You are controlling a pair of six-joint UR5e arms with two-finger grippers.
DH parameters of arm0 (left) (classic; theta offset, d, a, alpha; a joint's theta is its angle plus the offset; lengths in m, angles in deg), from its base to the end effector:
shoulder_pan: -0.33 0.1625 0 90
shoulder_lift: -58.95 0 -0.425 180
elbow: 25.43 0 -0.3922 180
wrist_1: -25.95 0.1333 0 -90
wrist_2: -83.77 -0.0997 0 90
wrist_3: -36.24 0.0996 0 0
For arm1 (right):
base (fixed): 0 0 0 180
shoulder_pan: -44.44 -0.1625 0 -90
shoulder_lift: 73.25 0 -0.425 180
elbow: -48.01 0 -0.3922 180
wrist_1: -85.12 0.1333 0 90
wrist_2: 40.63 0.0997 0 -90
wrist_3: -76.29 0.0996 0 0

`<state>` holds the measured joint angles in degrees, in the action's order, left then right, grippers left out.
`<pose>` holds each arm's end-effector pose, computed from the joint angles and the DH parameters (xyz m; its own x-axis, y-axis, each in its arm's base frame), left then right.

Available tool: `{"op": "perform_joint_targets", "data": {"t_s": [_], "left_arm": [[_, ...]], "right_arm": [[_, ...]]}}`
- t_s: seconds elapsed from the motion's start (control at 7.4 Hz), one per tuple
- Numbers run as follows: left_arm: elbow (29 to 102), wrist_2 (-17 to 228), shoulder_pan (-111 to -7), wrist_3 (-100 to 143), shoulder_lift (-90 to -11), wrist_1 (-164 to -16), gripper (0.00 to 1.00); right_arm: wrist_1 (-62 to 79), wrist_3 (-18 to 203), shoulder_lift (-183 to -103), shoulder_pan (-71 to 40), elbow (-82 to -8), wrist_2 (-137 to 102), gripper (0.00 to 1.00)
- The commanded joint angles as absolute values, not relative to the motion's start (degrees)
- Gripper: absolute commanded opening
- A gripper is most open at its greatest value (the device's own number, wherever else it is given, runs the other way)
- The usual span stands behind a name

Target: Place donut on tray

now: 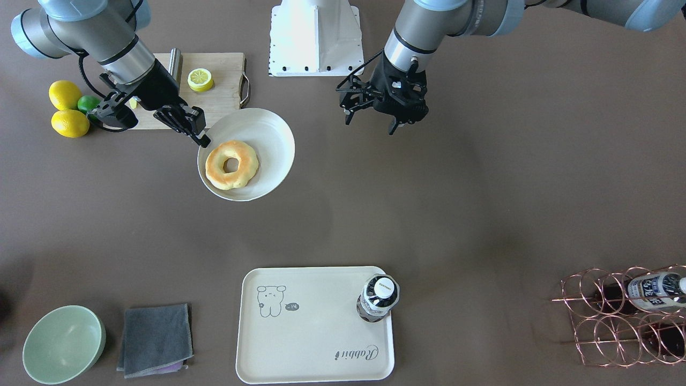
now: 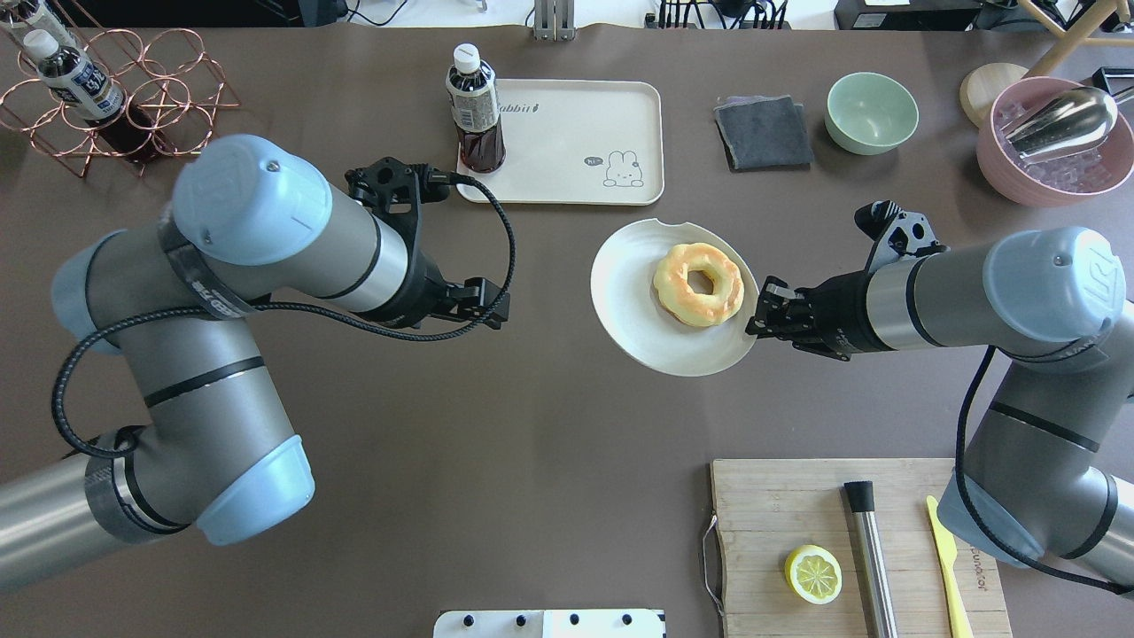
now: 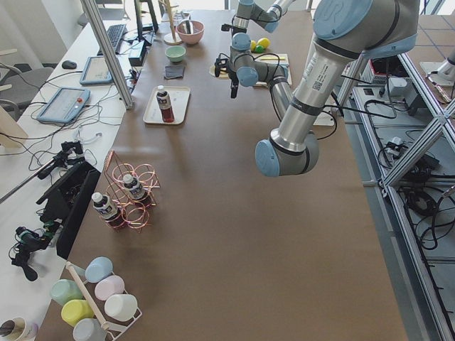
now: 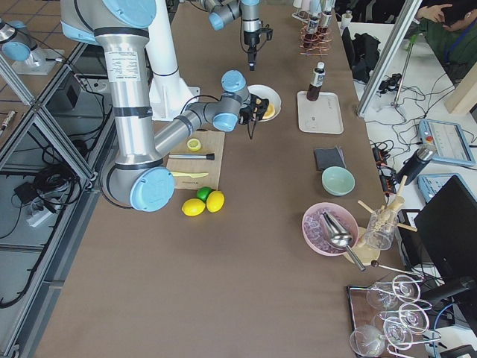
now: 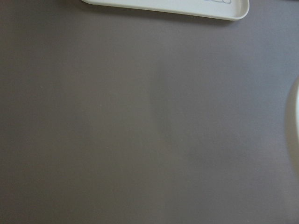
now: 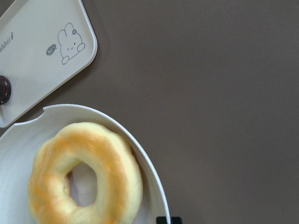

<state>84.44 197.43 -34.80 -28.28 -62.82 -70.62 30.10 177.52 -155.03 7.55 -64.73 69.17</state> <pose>0.4347 -0.4200 0.1796 0.4957 0.1330 -0.8583 0.0386 0.9838 0.1748 -0.3588 -0.3938 0.3285 0.2580 0.4228 0.8687 -0.3748 0.8726 -0.3133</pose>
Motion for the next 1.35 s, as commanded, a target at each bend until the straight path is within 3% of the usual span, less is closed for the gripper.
{"op": "perform_joint_targets", "data": {"t_s": [0.0, 0.27, 0.54, 0.95, 1.08, 1.22], "left_arm": [[85.0, 205.1, -44.6, -12.9, -55.9, -70.6, 0.98], [86.6, 205.3, -46.9, -7.7, -51.3, -70.8, 0.98], [87.4, 205.5, -49.6, -4.8, -47.5, -72.0, 0.98], [87.3, 212.3, -55.0, 1.3, -40.9, -76.4, 0.98], [87.2, 212.3, -55.1, 1.7, -40.5, -76.7, 0.98], [87.2, 212.4, -55.1, 1.7, -40.5, -76.8, 0.98]], "right_arm": [[25.5, 187.8, -145.2, 3.1, -56.0, 69.3, 0.00], [16.4, 188.3, -134.4, 0.9, -47.1, 69.0, 0.00], [13.0, 188.6, -120.9, -0.3, -31.6, 68.2, 0.00], [13.6, 192.2, -110.1, 0.1, -16.3, 64.1, 0.00], [14.5, 192.3, -109.7, 0.6, -15.2, 63.4, 0.00], [15.2, 192.7, -110.0, 1.7, -15.1, 61.7, 0.37]]}}
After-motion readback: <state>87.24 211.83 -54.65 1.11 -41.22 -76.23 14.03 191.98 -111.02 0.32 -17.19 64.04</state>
